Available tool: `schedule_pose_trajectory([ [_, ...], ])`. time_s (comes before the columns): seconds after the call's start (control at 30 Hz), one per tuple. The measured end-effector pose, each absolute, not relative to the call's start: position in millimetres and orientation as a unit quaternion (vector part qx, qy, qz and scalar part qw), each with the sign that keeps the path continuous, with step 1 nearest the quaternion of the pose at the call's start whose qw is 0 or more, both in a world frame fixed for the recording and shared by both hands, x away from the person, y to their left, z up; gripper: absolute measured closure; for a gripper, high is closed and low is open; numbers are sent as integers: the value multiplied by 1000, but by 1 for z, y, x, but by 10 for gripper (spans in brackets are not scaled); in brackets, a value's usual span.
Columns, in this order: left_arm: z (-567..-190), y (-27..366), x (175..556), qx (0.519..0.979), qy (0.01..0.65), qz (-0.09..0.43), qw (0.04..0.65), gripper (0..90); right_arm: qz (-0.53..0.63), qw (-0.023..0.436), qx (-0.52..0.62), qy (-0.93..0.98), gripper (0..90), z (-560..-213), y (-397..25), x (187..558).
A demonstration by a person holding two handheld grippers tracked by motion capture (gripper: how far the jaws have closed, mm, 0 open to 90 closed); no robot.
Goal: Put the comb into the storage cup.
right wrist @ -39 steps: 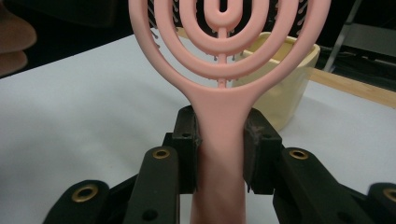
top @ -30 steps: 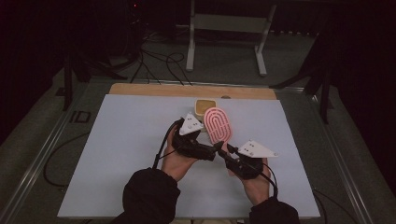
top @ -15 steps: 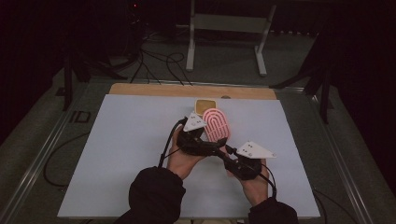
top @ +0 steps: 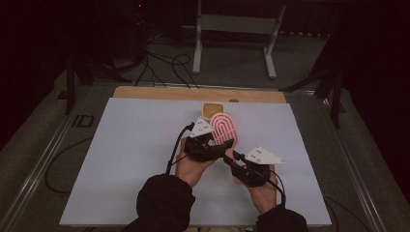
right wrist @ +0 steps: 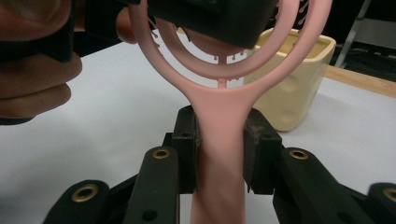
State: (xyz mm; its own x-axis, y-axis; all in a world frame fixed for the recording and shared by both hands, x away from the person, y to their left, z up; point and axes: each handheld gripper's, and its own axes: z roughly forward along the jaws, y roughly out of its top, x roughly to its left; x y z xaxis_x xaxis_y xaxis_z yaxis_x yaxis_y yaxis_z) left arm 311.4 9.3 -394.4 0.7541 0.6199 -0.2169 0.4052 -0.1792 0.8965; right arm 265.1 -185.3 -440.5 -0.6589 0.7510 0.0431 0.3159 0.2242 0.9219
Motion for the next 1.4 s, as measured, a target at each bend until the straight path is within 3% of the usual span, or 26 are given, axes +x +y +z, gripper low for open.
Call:
schedule_pose_trajectory([
  [0.37, -395, 7, 310, 755, 331, 70, 562, 611, 510, 210, 358, 753, 699, -442, -186, 266],
  [0.83, -397, 7, 312, 743, 339, 42, 576, 643, 511, 212, 359, 751, 691, -443, -186, 266],
  [1.07, -396, 8, 313, 743, 345, 52, 572, 645, 520, 211, 352, 749, 343, -443, -184, 268],
  [1.2, -395, 10, 313, 742, 347, 55, 571, 645, 529, 179, 350, 752, 312, -443, -185, 270],
  [1.27, -394, 12, 314, 740, 349, 56, 572, 645, 525, 183, 357, 751, 168, -443, -184, 271],
  [1.4, -393, 14, 314, 738, 350, 58, 574, 644, 518, 187, 356, 755, 135, -444, -182, 270],
])
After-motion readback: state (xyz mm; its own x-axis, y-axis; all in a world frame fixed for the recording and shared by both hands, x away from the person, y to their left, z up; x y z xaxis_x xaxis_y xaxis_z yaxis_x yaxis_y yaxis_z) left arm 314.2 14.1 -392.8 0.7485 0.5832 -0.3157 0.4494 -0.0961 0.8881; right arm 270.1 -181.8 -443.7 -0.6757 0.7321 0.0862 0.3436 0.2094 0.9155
